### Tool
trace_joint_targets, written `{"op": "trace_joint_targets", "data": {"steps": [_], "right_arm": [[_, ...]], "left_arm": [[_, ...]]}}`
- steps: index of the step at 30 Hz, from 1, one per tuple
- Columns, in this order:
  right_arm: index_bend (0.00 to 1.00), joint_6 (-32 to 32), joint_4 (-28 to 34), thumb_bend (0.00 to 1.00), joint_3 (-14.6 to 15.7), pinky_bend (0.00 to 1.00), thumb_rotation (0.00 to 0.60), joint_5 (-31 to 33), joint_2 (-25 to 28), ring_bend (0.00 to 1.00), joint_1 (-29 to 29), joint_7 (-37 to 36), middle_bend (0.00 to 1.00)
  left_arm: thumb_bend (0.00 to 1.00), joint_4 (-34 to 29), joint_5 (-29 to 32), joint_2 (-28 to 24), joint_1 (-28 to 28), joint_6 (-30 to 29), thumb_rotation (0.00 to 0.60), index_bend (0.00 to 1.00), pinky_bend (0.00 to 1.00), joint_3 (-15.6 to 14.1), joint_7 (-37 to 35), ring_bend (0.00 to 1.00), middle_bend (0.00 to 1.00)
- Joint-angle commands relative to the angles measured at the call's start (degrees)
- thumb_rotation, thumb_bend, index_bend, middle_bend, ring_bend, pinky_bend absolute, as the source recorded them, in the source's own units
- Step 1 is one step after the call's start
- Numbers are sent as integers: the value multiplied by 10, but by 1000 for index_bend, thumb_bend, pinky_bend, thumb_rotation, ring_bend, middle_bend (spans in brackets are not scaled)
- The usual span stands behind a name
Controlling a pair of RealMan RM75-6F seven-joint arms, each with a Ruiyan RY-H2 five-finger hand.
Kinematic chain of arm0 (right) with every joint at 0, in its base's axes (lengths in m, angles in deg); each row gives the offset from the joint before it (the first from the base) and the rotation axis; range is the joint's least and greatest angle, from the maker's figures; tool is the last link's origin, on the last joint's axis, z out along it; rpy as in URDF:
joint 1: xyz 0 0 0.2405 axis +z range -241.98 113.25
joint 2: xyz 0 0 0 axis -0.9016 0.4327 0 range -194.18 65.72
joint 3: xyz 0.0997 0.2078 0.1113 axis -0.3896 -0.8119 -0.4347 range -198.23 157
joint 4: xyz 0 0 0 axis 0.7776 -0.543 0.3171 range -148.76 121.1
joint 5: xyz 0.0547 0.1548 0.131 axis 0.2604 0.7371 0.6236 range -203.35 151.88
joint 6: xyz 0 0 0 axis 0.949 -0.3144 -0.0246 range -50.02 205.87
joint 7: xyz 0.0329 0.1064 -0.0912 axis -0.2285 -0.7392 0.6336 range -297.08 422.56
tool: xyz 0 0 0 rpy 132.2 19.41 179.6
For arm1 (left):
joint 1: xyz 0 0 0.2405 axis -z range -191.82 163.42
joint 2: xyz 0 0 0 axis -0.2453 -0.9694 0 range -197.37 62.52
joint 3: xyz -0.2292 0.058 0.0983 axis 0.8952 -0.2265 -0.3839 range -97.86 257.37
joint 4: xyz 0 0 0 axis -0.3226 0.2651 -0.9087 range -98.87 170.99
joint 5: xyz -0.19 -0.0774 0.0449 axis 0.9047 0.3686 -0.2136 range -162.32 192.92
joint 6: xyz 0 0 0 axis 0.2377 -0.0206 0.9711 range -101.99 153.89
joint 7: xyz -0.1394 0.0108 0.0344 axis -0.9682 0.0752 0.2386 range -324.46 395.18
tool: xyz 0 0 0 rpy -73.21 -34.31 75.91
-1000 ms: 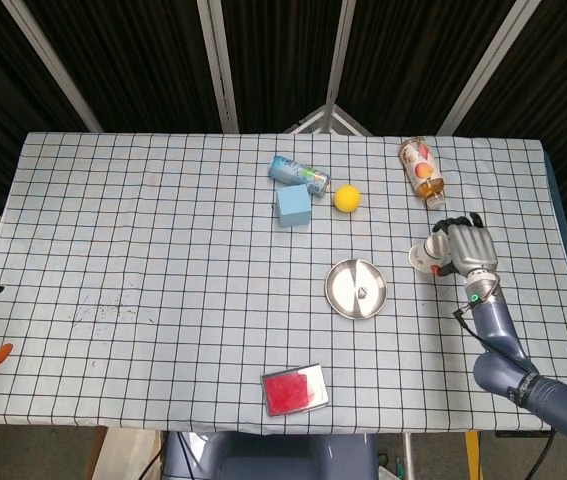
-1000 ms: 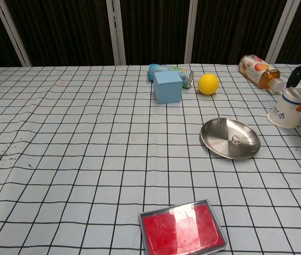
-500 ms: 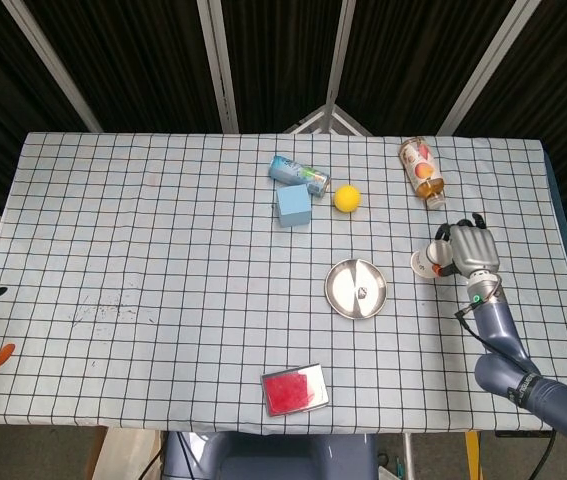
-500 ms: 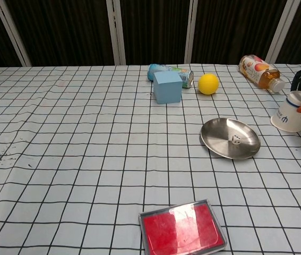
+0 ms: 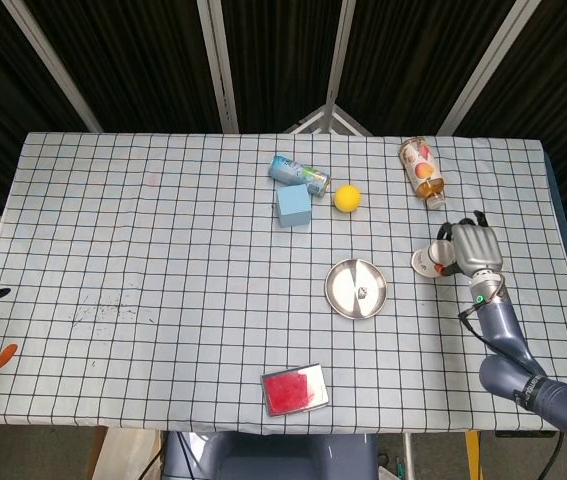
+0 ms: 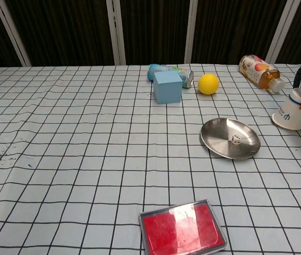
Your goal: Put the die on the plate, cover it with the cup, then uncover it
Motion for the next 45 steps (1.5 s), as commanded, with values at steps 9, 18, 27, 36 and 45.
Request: {"op": "trace_joint_targets", "data": {"steps": [9, 18, 27, 36, 45], "right_arm": [[493, -38, 170, 237, -6, 0, 600, 2, 71, 235, 27, 88, 439], [493, -48, 255, 238, -3, 0, 600, 42, 75, 235, 56, 133, 439], [493, -70, 272, 238, 19, 0, 600, 24, 58, 236, 59, 140, 440], [493, -82, 264, 237, 36, 0, 600, -6, 38, 239, 54, 126, 440], [493, -69, 226, 238, 49, 0, 600, -13, 3, 241, 52, 105, 441]], "left_arm": [[293, 2, -4, -5, -1, -2, 600, 195, 24, -2, -13, 0, 0], [293, 7, -4, -11, -2, -5, 600, 198, 23, -1, -33, 0, 0], [293, 8, -2, -11, -1, -3, 600, 204, 23, 0, -34, 0, 0], [293, 6, -2, -9, -1, -3, 600, 205, 23, -1, -28, 0, 0], [293, 6, -1, -10, -1, -3, 600, 206, 23, 0, -30, 0, 0]]}}
